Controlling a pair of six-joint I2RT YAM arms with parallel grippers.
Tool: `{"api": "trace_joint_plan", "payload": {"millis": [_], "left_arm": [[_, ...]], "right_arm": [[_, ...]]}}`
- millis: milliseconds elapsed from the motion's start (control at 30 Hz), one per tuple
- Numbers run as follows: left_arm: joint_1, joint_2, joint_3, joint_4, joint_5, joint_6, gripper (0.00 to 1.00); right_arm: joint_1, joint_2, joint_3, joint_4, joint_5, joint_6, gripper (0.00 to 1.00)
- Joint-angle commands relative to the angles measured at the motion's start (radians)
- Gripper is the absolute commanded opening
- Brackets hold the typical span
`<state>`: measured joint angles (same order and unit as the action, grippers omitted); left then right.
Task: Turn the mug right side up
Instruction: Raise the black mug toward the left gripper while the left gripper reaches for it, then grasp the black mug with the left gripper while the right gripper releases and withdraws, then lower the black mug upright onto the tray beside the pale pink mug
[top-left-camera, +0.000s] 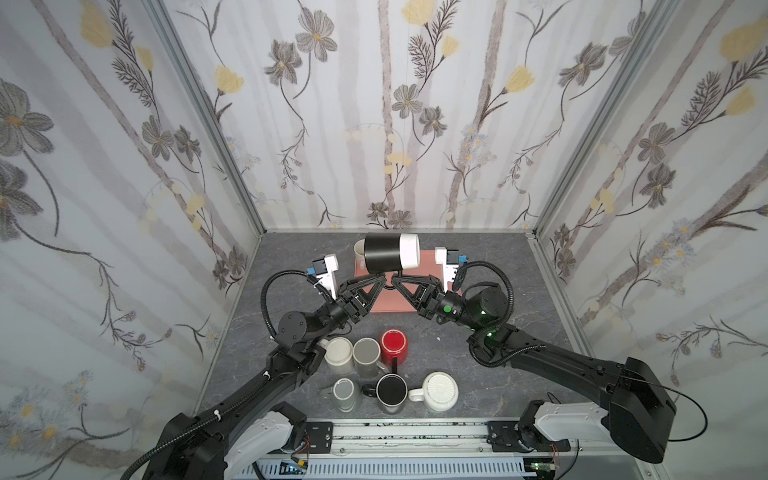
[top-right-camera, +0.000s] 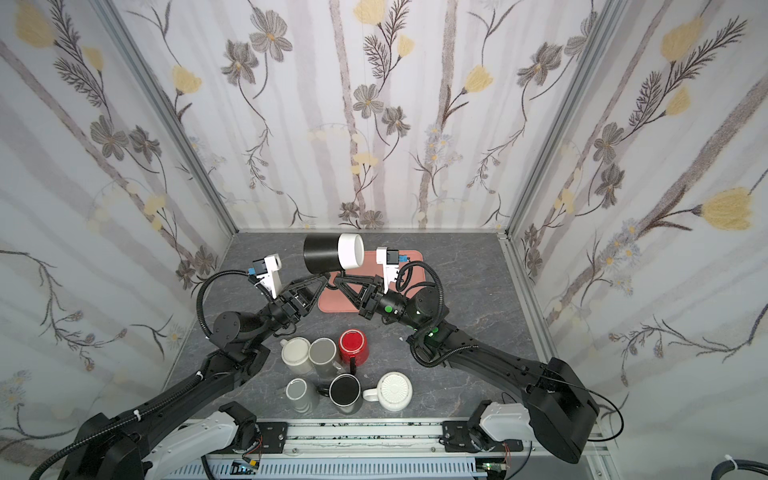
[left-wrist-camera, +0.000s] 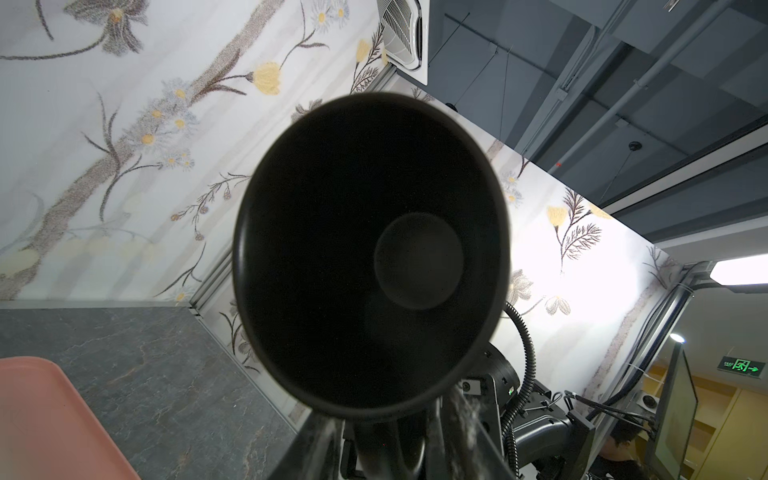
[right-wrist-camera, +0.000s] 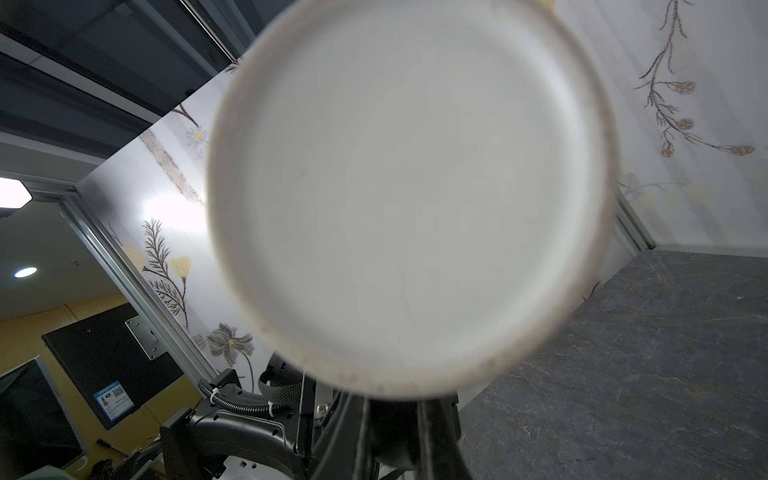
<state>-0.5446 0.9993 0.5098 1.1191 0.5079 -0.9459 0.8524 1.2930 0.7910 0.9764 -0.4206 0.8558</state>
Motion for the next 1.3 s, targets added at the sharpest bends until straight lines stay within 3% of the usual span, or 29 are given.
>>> {"api": "trace_joint_plan", "payload": {"millis": [0, 133, 300, 367, 400, 533, 700, 900, 1133, 1267], "left_arm": [[-0.014, 0.005, 0.021, 0.0, -0.004, 0.024, 0.33], [-0.029, 0.007, 0.022, -0.013, -0.013, 0.037, 0.23], [-0.035, -0.011, 0.028, -0.089, -0.053, 0.063, 0.0], [-0.037, -0.015, 0.05, -0.147, -0.063, 0.087, 0.0], [-0.039, -0.017, 0.065, -0.187, -0.069, 0.102, 0.0], [-0.043, -0.033, 0.135, -0.409, -0.139, 0.194, 0.0], [-0.05, -0.014, 0.262, -0.711, -0.257, 0.325, 0.0], [-0.093, 0.204, 0.532, -1.132, -0.528, 0.502, 0.0], [-0.119, 0.553, 0.771, -1.325, -0.76, 0.601, 0.0], [-0.121, 0.75, 0.931, -1.41, -0.834, 0.621, 0.0]], "right_arm": [[0.005, 0.009, -0.003, 0.121, -0.012, 0.014, 0.0], [0.005, 0.02, 0.002, 0.121, -0.007, 0.017, 0.0], [0.005, 0.0, -0.008, 0.086, 0.017, 0.001, 0.0], [0.003, -0.02, -0.014, 0.047, 0.034, -0.02, 0.0], [0.004, -0.036, -0.02, 0.018, 0.055, -0.033, 0.03], [0.004, -0.133, -0.074, -0.146, 0.175, -0.121, 0.33], [-0.003, -0.301, -0.144, -0.398, 0.377, -0.216, 0.4], [-0.017, -0.445, -0.176, -0.651, 0.513, -0.264, 0.44], [-0.026, -0.559, -0.244, -0.75, 0.578, -0.253, 0.46], [-0.06, -0.613, -0.258, -0.804, 0.589, -0.253, 0.47]]}}
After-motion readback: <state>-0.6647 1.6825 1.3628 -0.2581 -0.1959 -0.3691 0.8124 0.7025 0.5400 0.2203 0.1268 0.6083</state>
